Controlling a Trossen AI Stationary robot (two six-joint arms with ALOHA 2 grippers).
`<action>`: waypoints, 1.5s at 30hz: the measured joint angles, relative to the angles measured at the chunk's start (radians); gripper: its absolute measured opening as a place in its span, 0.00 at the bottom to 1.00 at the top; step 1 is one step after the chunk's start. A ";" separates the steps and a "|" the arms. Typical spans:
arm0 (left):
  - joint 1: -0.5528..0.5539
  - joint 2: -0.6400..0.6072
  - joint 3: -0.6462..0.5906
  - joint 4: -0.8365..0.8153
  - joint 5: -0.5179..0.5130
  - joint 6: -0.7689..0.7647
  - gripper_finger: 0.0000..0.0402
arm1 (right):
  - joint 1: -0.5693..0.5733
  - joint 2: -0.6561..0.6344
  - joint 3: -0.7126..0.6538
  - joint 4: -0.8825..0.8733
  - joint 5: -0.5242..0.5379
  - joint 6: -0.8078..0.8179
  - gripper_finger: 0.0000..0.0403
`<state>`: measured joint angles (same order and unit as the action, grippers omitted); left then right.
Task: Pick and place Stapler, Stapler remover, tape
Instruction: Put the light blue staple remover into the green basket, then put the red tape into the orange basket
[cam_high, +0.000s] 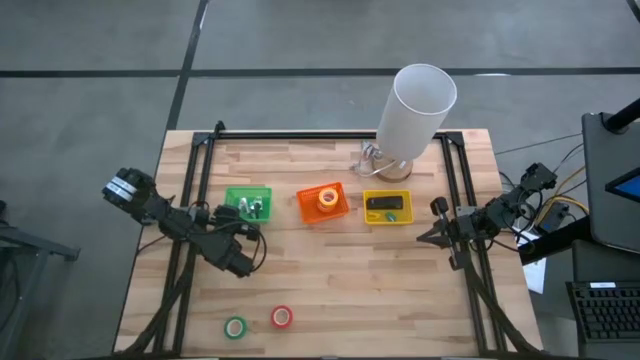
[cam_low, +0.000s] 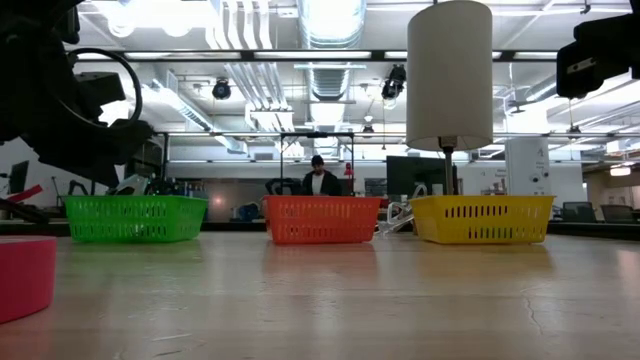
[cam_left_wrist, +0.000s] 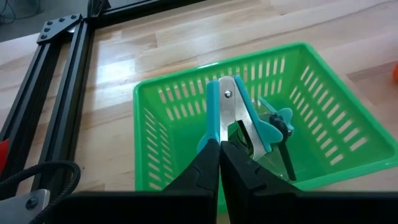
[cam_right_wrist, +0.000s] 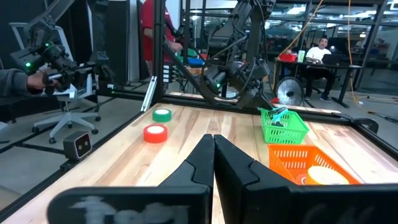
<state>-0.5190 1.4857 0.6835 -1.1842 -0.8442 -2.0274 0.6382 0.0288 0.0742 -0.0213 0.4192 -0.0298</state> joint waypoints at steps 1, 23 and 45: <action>0.000 0.000 0.000 0.002 -0.003 0.000 0.04 | 0.000 0.000 0.000 0.000 0.000 -0.001 0.02; 0.000 0.000 0.000 0.014 -0.023 0.000 0.04 | 0.000 0.000 0.000 0.000 0.000 -0.002 0.02; -0.013 -0.003 0.287 0.223 0.094 0.504 0.30 | 0.000 0.000 0.000 0.000 0.000 0.000 0.02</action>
<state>-0.5321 1.4826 0.9701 -0.9615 -0.7497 -1.5229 0.6380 0.0288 0.0742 -0.0216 0.4194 -0.0298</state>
